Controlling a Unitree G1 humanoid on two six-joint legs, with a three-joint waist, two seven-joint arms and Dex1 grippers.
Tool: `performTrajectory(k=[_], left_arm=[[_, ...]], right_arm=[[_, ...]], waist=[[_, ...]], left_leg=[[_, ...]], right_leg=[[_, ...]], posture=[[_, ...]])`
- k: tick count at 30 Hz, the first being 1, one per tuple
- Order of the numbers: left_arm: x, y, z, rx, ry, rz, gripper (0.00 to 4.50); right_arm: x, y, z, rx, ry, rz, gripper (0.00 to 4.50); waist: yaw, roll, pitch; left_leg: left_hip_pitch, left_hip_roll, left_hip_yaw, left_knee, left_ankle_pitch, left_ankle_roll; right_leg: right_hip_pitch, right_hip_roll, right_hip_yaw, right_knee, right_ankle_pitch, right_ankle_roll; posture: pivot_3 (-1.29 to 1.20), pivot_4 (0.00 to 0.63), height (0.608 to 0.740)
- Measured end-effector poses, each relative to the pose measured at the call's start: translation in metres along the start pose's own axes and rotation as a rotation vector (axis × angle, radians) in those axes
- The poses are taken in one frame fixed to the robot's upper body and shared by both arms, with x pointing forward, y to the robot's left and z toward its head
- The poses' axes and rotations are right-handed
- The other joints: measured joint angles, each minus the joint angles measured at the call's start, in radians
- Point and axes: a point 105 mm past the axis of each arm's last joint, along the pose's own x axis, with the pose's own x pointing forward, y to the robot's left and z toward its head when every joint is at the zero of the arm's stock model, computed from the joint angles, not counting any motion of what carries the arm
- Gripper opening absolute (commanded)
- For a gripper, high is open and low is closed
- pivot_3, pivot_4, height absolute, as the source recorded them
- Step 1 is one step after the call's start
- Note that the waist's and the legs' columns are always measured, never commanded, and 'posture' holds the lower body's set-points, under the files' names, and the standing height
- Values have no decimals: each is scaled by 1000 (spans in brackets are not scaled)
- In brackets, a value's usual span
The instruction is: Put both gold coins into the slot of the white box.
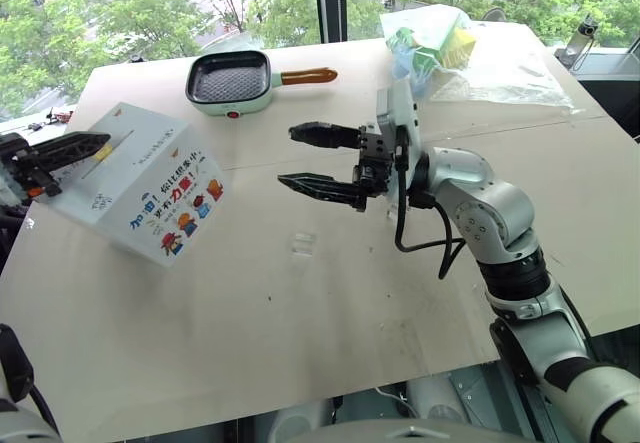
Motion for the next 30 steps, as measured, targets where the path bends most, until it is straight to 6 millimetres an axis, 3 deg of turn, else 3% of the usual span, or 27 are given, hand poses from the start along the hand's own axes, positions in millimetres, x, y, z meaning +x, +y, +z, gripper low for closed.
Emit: performTrajectory(k=[11, 14, 18, 20, 26, 28, 30], left_arm=[[0, 1, -9, 43, 32, 29, 0], [1, 0, -9, 56, 32, 22, 789], [4, -3, -9, 90, 21, 2, 2792], [7, -1, -8, 100, 7, 15, 3556], [15, -6, 10, 80, -111, 12, 3556], [22, -30, 30, 101, -189, -76, 3556], [26, -65, 47, 152, -236, -188, 3556]], right_arm=[[4, 2, 1, -11, -10, 4, 3580], [5, 1, 1, -23, -12, -3, 3651], [6, -3, 2, -37, -11, -30, 3651], [6, -5, 2, -47, -9, -46, 3651], [-3, -9, -3, -58, 22, -76, 3651], [-18, -10, -11, -45, 50, -100, 3651], [-40, -13, -25, -15, 92, -147, 3651]], waist=[[-2, 0, 0], [-2, 0, 0], [-1, 0, 0], [-1, 0, 0], [-2, -2, -1], [3, -4, -1], [5, -4, -1]], left_leg=[[1, 0, 1, 3, 0, 0], [1, 0, 1, 3, 0, 0], [1, 0, 1, 3, 0, 0], [1, 0, 1, 3, 1, -1], [-2, 0, -1, 6, 0, -1], [-7, 0, -5, 11, 0, -1], [-8, -2, -5, 11, -1, 0]], right_leg=[[0, 0, 2, 4, 0, 0], [0, 0, 1, 4, 0, 0], [0, 0, 1, 5, 0, 0], [0, 0, 1, 6, 0, 0], [-1, 0, 0, 4, 0, 0], [-1, -1, -2, 3, 0, 0], [0, -3, -2, 2, 0, 0]], posture=[[0, 150, 721], [0, 150, 721], [0, 150, 721], [0, 150, 721], [0, 150, 721], [0, 150, 721], [0, 150, 721]])
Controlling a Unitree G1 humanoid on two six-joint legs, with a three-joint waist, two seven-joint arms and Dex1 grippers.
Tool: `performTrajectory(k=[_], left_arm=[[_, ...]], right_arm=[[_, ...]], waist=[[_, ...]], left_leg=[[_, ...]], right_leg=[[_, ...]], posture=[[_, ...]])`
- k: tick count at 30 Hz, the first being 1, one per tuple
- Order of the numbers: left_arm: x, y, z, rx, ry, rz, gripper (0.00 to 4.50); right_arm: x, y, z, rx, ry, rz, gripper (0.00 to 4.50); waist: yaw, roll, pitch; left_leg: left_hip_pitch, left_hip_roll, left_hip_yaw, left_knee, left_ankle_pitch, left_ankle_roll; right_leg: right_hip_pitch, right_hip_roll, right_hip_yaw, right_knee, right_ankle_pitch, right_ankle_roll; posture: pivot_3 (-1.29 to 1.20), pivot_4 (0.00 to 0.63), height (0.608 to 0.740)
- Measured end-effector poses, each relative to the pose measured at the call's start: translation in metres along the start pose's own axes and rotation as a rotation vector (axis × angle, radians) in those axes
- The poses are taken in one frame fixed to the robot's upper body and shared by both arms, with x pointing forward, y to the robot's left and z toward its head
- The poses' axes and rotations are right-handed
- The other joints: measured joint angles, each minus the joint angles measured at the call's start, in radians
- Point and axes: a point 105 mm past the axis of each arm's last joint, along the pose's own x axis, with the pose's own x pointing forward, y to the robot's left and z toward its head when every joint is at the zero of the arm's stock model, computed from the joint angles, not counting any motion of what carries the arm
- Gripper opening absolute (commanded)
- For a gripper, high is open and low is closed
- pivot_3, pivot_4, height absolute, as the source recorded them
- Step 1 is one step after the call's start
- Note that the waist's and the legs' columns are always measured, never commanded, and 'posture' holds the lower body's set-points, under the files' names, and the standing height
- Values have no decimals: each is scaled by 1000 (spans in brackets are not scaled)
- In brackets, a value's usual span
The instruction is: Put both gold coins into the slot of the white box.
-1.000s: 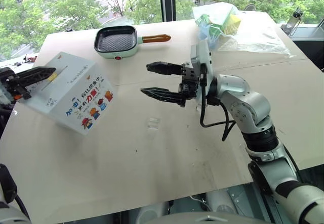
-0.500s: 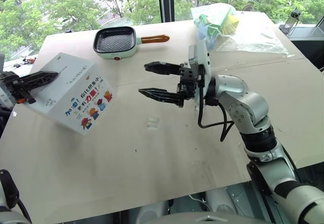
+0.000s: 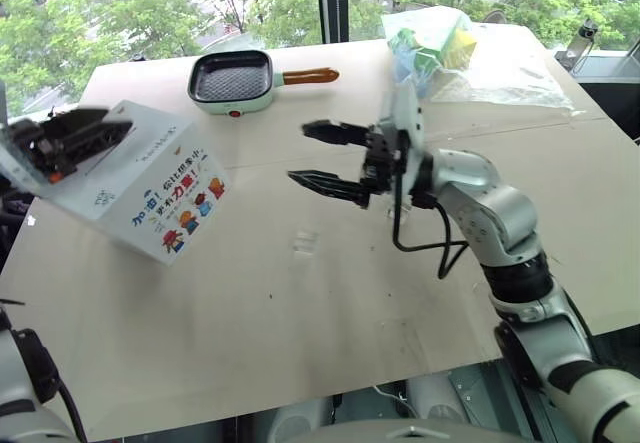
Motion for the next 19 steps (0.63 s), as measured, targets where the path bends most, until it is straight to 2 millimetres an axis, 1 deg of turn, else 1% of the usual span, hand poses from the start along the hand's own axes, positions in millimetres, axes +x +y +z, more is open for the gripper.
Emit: performTrajectory(k=[1, 2, 3, 4, 5, 6, 7, 9, 10, 11, 12, 14, 15, 17, 19], left_arm=[[3, -11, 3, 9, -1, -13, 3556], [9, -30, -3, 8, 27, -43, 3556], [15, -54, -19, -5, 72, -83, 3556], [24, -88, -49, -58, 151, -143, 3556], [26, -104, -69, -108, 196, -158, 3556], [27, -113, -81, -130, 223, -154, 3556], [28, -130, -96, -145, 247, -135, 3556], [31, -141, -104, -123, 240, -108, 3556], [33, -152, -117, -109, 229, -61, 3611], [32, -161, -134, -129, 253, -38, 3618], [30, -166, -147, -137, 290, -19, 3618], [21, -171, -178, -122, 383, 38, 3618], [18, -171, -186, -87, 398, 58, 3618], [13, -171, -197, -51, 395, 92, 3618], [6, -172, -208, -46, 419, 98, 3618]], right_arm=[[-5, 0, -4, 4, 13, -8, 3651], [-17, 1, -9, 7, 30, -23, 3651], [-32, 1, -16, 17, 49, -55, 3651], [-53, -3, -27, 39, 88, -120, 3651], [-65, -6, -32, 48, 108, -157, 3651], [-71, -6, -34, 51, 119, -178, 3651], [-85, -5, -39, 49, 143, -212, 3651], [-94, -2, -43, 44, 158, -231, 3651], [-105, 3, -54, 45, 186, -254, 3900], [-114, 7, -67, 71, 216, -271, 4207], [-119, 10, -75, 95, 230, -280, 4467], [-131, 18, -92, 158, 254, -293, 4467], [-135, 19, -97, 162, 260, -295, 4467], [-146, 22, -106, 115, 294, -297, 4467], [-153, 20, -112, 52, 320, -317, 4467]], waist=[[-1, 1, 0], [-2, 2, 0], [-2, 4, -1], [-1, 6, -1], [-2, 6, 0], [-5, 5, 0], [-5, 5, 0], [2, 6, 0], [11, 8, -3], [18, 9, -3], [20, 8, -3], [27, 8, -3], [32, 9, -3], [42, 9, -2], [45, 9, -2]], left_leg=[[0, 0, 0, -1, 0, 0], [1, 0, 0, -1, 0, 0], [2, 0, 1, -2, -1, 1], [4, 0, 3, -3, -1, 2], [4, 0, 3, -4, -2, 2], [4, 1, 3, -5, -2, 2], [7, 2, 3, -6, -3, 0], [11, 3, 3, -8, -2, 0], [13, 3, 5, -10, -2, 0], [15, 3, 7, -10, -2, 0], [16, 3, 8, -10, -2, 0], [19, 3, 10, -10, -3, 1], [21, 3, 10, -10, -5, 4], [29, 4, 10, -10, -5, 5], [31, 6, 9, -10, -5, 5]], right_leg=[[0, 0, 0, -2, 0, 0], [0, 0, 0, -3, 0, 0], [2, -1, 1, -4, 0, 0], [2, -1, 2, -3, 0, 1], [1, 0, 3, -3, 0, 1], [0, 2, 4, -3, 0, 0], [1, 3, 5, -2, 0, -1], [3, 4, 6, -1, 1, -2], [4, 4, 8, -2, 1, -2], [6, 4, 10, -1, 1, -2], [6, 4, 10, -1, 1, -2], [9, 4, 13, -1, 2, -3], [11, 4, 13, -3, 2, -4], [21, 5, 12, -7, 2, -4], [26, 6, 8, -13, 3, -5]], posture=[[0, 150, 721], [0, 150, 721], [0, 150, 721], [0, 150, 721], [0, 150, 721], [0, 150, 721], [0, 150, 721], [0, 150, 721], [0, 150, 721], [0, 150, 721], [0, 150, 721], [0, 150, 721], [0, 150, 721], [0, 150, 721], [0, 150, 721]])
